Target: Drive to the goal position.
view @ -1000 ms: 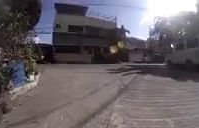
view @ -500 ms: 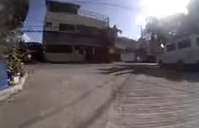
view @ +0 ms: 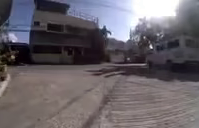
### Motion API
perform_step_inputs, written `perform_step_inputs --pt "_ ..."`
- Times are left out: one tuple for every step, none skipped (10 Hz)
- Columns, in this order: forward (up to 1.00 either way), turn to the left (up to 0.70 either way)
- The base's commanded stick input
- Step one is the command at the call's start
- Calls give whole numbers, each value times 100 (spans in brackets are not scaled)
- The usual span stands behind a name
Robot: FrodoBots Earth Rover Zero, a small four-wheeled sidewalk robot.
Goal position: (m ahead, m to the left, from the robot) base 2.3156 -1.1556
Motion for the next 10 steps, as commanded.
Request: perform_step_inputs --pt "56 -5" --pt "57 -5" --pt "57 -5" --pt "57 -5" --pt "57 -5" --pt "57 -5" --pt "58 -4" --pt "59 -4" --pt "60 -3" --pt "61 -2"
